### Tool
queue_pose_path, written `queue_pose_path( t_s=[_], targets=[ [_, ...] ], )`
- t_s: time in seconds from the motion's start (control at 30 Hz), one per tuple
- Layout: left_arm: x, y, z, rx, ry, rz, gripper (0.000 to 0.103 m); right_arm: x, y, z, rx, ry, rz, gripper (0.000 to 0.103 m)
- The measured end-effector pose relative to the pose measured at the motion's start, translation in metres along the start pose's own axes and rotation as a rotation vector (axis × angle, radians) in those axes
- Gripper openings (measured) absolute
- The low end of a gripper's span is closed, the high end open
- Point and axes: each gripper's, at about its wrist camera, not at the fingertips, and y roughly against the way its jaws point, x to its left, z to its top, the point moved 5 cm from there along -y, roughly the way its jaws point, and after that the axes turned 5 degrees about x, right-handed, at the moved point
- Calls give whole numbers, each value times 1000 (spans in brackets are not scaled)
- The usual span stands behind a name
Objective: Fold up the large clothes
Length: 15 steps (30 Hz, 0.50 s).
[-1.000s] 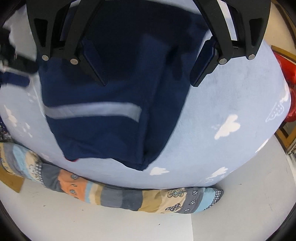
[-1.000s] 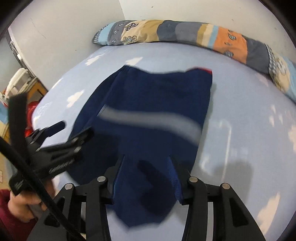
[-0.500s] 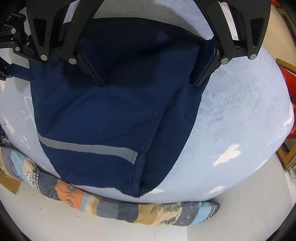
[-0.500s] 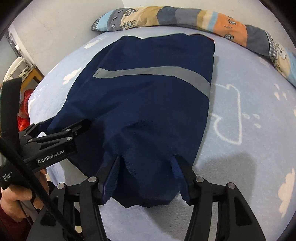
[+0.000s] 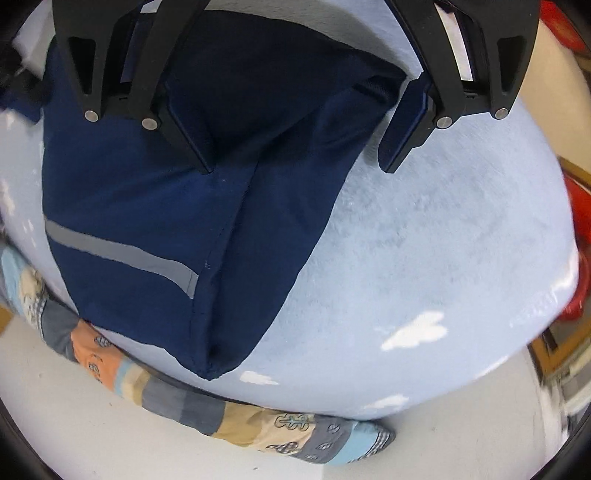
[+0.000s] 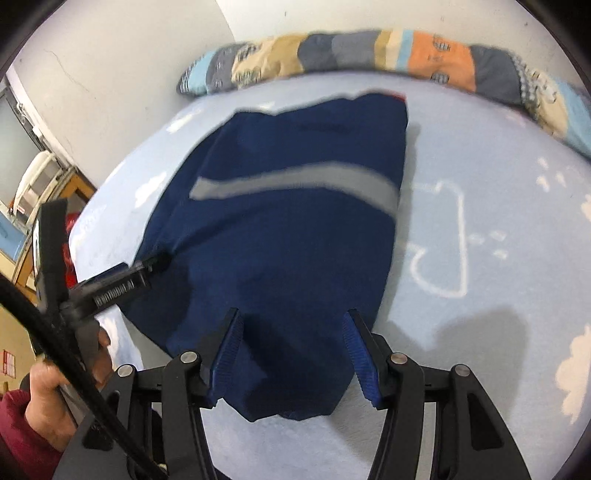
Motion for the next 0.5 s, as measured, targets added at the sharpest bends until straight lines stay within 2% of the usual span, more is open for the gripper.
queue_pose_path(
  t_s=[0.07,0.3,0.5],
  targets=[
    [-1,5,1,-21,-6,7,89,3,-6,-3,17,18,-4,63],
    [-20,38,5,-168,-93,58,89,3,20,5,-73,10,44,63],
    [-30,50,6,-214,-131,55,89,5,28,6,-95,18,59,63]
  ],
)
